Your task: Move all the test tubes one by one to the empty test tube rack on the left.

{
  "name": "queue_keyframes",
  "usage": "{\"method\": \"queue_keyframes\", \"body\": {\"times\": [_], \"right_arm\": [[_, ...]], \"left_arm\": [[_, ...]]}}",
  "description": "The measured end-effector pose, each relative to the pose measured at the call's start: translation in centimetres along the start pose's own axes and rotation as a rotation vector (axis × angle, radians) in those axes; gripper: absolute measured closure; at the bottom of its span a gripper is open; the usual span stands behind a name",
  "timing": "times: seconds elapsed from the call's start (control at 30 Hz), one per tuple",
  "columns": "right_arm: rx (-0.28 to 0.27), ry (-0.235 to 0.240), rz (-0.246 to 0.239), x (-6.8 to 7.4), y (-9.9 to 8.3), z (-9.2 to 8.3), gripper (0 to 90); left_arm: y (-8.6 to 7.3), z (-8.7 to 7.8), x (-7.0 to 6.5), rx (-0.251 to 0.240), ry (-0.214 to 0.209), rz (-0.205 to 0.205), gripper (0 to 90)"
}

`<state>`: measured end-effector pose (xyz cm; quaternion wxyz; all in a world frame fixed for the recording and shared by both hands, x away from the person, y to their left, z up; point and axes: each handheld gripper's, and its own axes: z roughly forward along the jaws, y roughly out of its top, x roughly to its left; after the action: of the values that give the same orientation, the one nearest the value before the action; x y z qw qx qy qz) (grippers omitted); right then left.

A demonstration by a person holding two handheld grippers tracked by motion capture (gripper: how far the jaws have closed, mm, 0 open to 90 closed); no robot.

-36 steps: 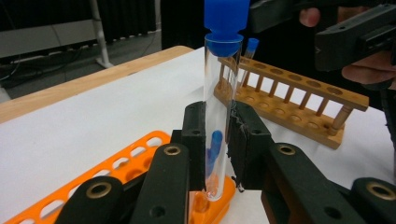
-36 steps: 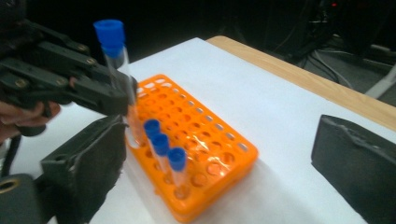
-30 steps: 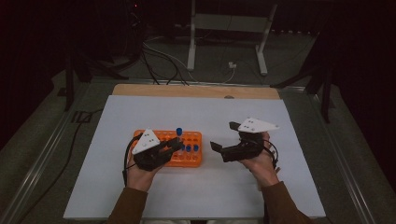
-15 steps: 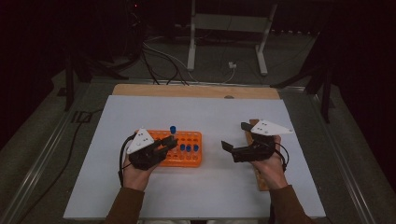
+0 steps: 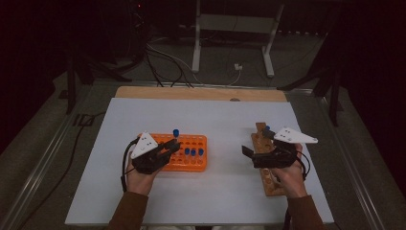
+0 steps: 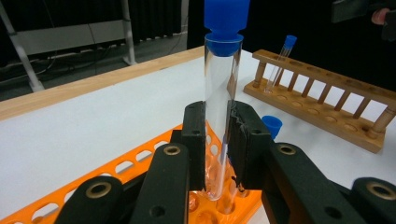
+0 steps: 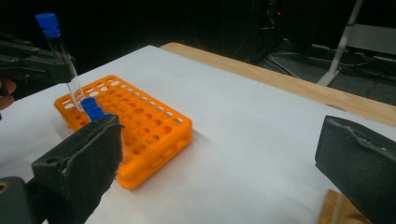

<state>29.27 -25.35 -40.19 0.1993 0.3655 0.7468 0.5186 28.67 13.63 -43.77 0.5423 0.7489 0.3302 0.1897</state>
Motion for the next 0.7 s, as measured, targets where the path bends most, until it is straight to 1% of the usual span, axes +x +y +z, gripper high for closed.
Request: {"method": "queue_keyframes", "body": {"times": [0.3, 0.5, 0.7], "right_arm": [[-0.023, -0.04, 0.016, -1.1, -0.5, -1.4, 1.1], [-0.032, -0.054, 0.036, -1.6, -0.9, -1.9, 1.1], [-0.036, -0.063, 0.041, -2.0, -1.1, -2.2, 1.1]], "left_arm": [[-0.5, 0.5, -0.1, 0.011, 0.002, 0.002, 77.9], [-0.8, 0.6, 0.0, 0.018, 0.004, 0.0, 77.9], [-1.0, 0.8, -0.1, 0.021, 0.002, 0.0, 77.9]]}}
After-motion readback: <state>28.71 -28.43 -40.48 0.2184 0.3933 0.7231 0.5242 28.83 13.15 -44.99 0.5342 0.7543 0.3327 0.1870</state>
